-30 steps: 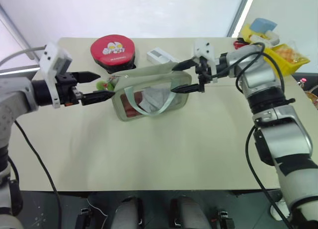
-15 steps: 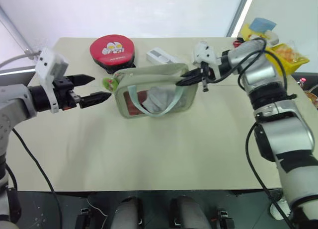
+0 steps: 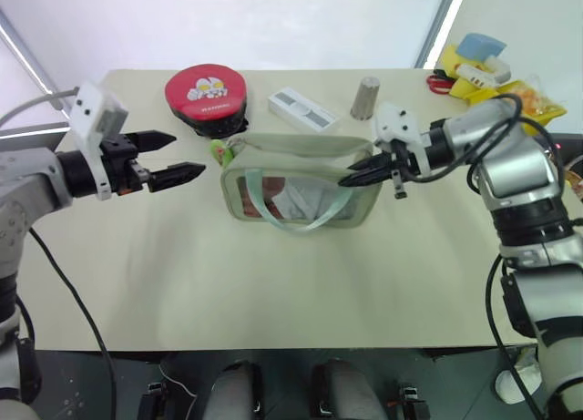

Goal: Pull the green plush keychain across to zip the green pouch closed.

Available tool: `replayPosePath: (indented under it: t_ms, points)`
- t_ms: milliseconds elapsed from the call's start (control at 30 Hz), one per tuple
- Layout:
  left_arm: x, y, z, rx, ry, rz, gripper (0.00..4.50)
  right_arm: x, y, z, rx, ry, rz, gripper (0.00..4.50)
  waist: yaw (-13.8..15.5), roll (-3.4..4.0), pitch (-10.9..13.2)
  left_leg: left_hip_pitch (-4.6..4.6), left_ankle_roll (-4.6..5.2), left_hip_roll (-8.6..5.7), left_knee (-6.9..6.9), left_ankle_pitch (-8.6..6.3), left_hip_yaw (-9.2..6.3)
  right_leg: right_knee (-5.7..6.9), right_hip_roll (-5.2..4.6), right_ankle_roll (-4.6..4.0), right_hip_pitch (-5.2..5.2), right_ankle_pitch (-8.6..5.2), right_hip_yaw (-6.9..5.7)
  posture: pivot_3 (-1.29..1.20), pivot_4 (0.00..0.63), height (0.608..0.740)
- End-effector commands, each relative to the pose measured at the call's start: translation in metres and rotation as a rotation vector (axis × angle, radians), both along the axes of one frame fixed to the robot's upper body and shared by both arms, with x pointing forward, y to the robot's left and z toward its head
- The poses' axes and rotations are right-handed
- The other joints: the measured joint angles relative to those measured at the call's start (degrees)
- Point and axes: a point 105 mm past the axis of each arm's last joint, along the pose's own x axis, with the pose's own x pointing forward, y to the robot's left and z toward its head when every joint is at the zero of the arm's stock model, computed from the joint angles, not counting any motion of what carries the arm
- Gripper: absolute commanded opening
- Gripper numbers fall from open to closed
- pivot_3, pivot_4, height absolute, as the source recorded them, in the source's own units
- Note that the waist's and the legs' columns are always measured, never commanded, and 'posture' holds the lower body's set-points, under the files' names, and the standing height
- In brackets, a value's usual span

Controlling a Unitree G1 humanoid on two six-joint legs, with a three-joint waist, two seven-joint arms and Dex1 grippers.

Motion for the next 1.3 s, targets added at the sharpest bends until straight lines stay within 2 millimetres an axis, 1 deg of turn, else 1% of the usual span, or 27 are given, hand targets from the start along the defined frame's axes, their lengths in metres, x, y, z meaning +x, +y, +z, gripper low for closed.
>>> replayPosePath:
  t_ms: [33, 100, 167, 200, 267, 333, 400, 500, 600, 700, 767, 800, 867, 933, 967, 1067, 1200, 1300]
  points:
    - [0.002, -0.001, 0.008, 0.005, -0.043, -0.012, 4.5, -0.001, -0.002, 0.02, 0.039, -0.092, -0.029, 1.14, 0.01, 0.0, 0.0, 0.0, 0.0, 0.0, 0.01, 0.0, 0.0, 0.0, 0.0, 0.0, 0.0, 0.0, 0.0, 0.0, 0.15, 0.74]
    - [0.004, 0.003, 0.008, 0.002, -0.041, -0.003, 4.5, -0.005, -0.004, 0.029, 0.048, -0.11, -0.039, 2.03, 0.11, 0.0, 0.0, 0.0, 0.0, 0.01, 0.01, 0.0, -0.01, 0.01, 0.02, 0.0, -0.01, 0.0, 0.0, 0.0, 0.15, 0.74]
    - [0.007, 0.01, 0.007, 0.0, -0.041, 0.018, 4.5, -0.008, -0.007, 0.037, 0.054, -0.125, -0.048, 2.03, 0.21, 0.0, 0.0, -0.02, 0.0, 0.01, 0.01, 0.0, -0.01, 0.0, 0.02, 0.0, -0.02, 0.0, 0.0, 0.0, 0.15, 0.74]
    - [0.01, 0.016, 0.004, 0.0, -0.036, 0.041, 4.5, -0.011, -0.012, 0.043, 0.056, -0.139, -0.063, 2.03, 0.22, 0.0, 0.0, -0.02, 0.0, 0.01, 0.03, 0.0, -0.01, 0.0, 0.02, 0.0, -0.01, 0.0, -0.01, 0.0, 0.15, 0.74]
    - [0.014, 0.024, -0.001, 0.001, -0.026, 0.062, 4.5, -0.015, -0.019, 0.049, 0.05, -0.158, -0.088, 2.03, 0.29, 0.01, 0.0, -0.03, 0.0, 0.0, 0.08, 0.0, -0.01, 0.01, 0.01, 0.0, -0.01, 0.0, -0.01, 0.0, 0.15, 0.74]
    - [0.016, 0.026, -0.006, 0.005, -0.016, 0.062, 4.5, -0.017, -0.026, 0.047, 0.048, -0.151, -0.118, 2.03, 0.4, 0.0, 0.0, -0.04, 0.01, 0.01, 0.1, -0.01, -0.01, 0.01, 0.01, 0.0, 0.01, 0.0, -0.02, 0.0, 0.15, 0.74]
    - [0.018, 0.027, -0.008, 0.006, -0.013, 0.06, 4.5, -0.019, -0.027, 0.043, 0.047, -0.141, -0.132, 2.03, 0.38, -0.01, 0.0, -0.04, 0.02, 0.01, 0.12, -0.01, -0.01, 0.01, 0.01, 0.0, 0.03, 0.0, -0.04, 0.0, 0.15, 0.74]
    - [0.025, 0.022, -0.013, 0.009, -0.01, 0.041, 4.5, -0.017, -0.029, 0.029, 0.046, -0.129, -0.15, 2.03, 0.37, -0.01, -0.01, -0.04, 0.04, 0.01, 0.17, -0.02, -0.01, 0.01, 0.01, 0.0, 0.07, 0.0, -0.04, 0.0, 0.15, 0.74]
    - [0.033, 0.012, -0.016, 0.001, -0.012, 0.014, 4.5, -0.009, -0.028, 0.015, 0.048, -0.132, -0.178, 2.03, 0.39, -0.01, 0.0, -0.06, 0.04, 0.02, 0.23, -0.02, -0.01, 0.02, 0.03, 0.0, 0.09, 0.0, -0.05, 0.0, 0.15, 0.74]
    - [0.039, 0.002, -0.017, 0.002, -0.017, -0.012, 4.5, 0.0, -0.027, 0.01, 0.054, -0.157, -0.208, 2.03, 0.3, -0.01, 0.0, -0.08, 0.04, 0.04, 0.36, -0.02, -0.01, 0.04, 0.06, 0.0, 0.1, 0.0, -0.05, 0.0, 0.15, 0.74]
    - [0.041, -0.002, -0.017, 0.002, -0.019, -0.023, 4.5, 0.002, -0.027, 0.01, 0.052, -0.174, -0.207, 2.03, 0.27, -0.01, 0.0, -0.09, 0.04, 0.06, 0.4, -0.02, 0.0, 0.05, 0.06, 0.0, 0.1, 0.0, -0.05, 0.0, 0.15, 0.74]
    - [0.042, -0.003, -0.017, 0.002, -0.02, -0.027, 4.5, 0.002, -0.027, 0.011, 0.059, -0.178, -0.205, 1.8, 0.26, -0.01, 0.0, -0.09, 0.04, 0.08, 0.41, -0.02, 0.0, 0.05, 0.08, 0.0, 0.1, 0.0, -0.05, 0.0, 0.15, 0.74]
    - [0.045, -0.005, -0.018, 0.002, -0.018, -0.029, 4.5, 0.0, -0.026, 0.012, 0.067, -0.171, -0.188, 1.17, 0.27, -0.01, 0.0, -0.09, 0.04, 0.1, 0.42, -0.02, 0.0, 0.07, 0.09, 0.0, 0.1, 0.0, -0.05, 0.0, 0.15, 0.74]
    - [0.05, -0.005, -0.021, 0.004, -0.021, -0.022, 4.5, -0.004, -0.024, 0.012, 0.064, -0.166, -0.165, 0.21, 0.31, -0.01, 0.0, -0.09, 0.04, 0.1, 0.45, -0.02, 0.0, 0.1, 0.09, 0.0, 0.11, 0.0, -0.06, 0.0, 0.15, 0.74]
    - [0.053, -0.005, -0.021, 0.002, -0.026, -0.012, 4.5, -0.006, -0.023, 0.011, 0.06, -0.163, -0.154, 0.09, 0.35, -0.01, 0.0, -0.09, 0.04, 0.1, 0.46, -0.02, 0.0, 0.09, 0.09, 0.0, 0.12, 0.0, -0.06, 0.0, 0.15, 0.74]
    - [0.072, -0.003, -0.02, -0.035, -0.051, 0.047, 4.5, -0.009, -0.022, 0.008, 0.049, -0.15, -0.131, 0.09, 0.41, -0.01, -0.01, -0.09, 0.05, 0.1, 0.49, -0.03, -0.01, 0.11, 0.09, 0.0, 0.13, 0.0, -0.08, 0.0, 0.15, 0.74]
    - [0.083, -0.011, -0.027, -0.032, -0.055, 0.033, 4.5, -0.013, -0.022, 0.003, 0.031, -0.135, -0.117, 0.09, 0.24, -0.01, -0.01, -0.09, 0.08, 0.1, 0.52, -0.04, 0.01, 0.1, 0.09, 0.01, 0.14, 0.0, -0.09, 0.0, 0.15, 0.74]
    - [0.092, -0.013, -0.03, -0.027, -0.065, 0.037, 4.5, -0.013, -0.021, 0.002, 0.031, -0.132, -0.115, 0.09, 0.27, -0.01, -0.01, -0.09, 0.08, 0.11, 0.54, -0.04, 0.01, 0.12, 0.1, 0.01, 0.14, 0.0, -0.1, 0.0, 0.15, 0.74]
